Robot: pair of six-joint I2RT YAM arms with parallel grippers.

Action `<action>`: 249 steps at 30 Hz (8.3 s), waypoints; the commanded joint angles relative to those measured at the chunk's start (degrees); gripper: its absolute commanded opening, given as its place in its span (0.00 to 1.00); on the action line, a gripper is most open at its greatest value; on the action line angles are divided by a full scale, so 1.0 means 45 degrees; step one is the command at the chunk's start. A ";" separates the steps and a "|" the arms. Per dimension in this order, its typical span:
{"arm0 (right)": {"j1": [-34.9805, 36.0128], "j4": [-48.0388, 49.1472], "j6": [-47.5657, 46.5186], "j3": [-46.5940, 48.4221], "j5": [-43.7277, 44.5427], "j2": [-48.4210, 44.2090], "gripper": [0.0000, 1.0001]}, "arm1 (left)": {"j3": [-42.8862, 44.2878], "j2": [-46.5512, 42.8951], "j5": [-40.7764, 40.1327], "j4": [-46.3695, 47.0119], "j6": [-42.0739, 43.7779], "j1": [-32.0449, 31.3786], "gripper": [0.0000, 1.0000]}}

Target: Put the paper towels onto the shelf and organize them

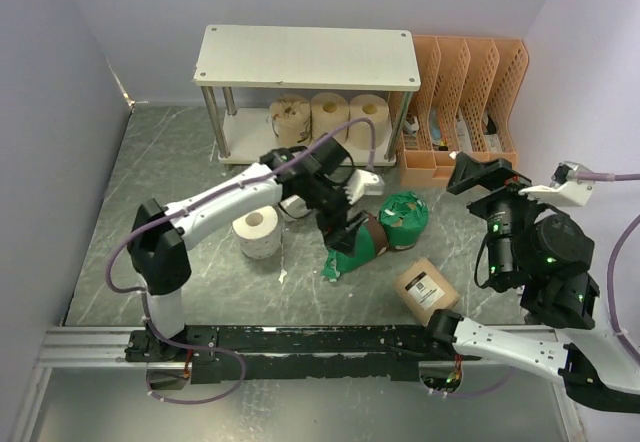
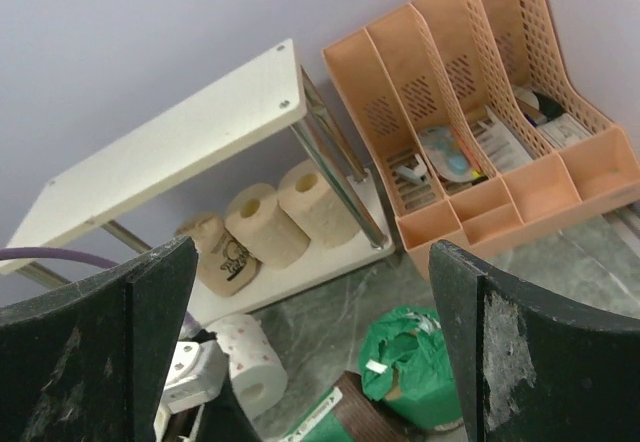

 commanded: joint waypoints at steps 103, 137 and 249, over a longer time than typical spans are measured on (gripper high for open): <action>-0.1504 0.0977 -0.1880 -0.2639 -0.4057 -0.3622 1.00 | -0.3347 -0.3429 -1.3057 0.7282 0.8941 0.3469 0.07; -0.1498 0.0742 -0.2315 -0.4728 -0.5434 -0.4437 1.00 | -0.3280 0.0675 -1.6528 1.1158 1.2091 0.3511 0.07; -0.1465 0.0318 -0.2170 -0.6905 -0.5296 -0.5004 1.00 | -0.5723 -0.6767 -0.0325 0.0087 0.1104 0.8993 0.91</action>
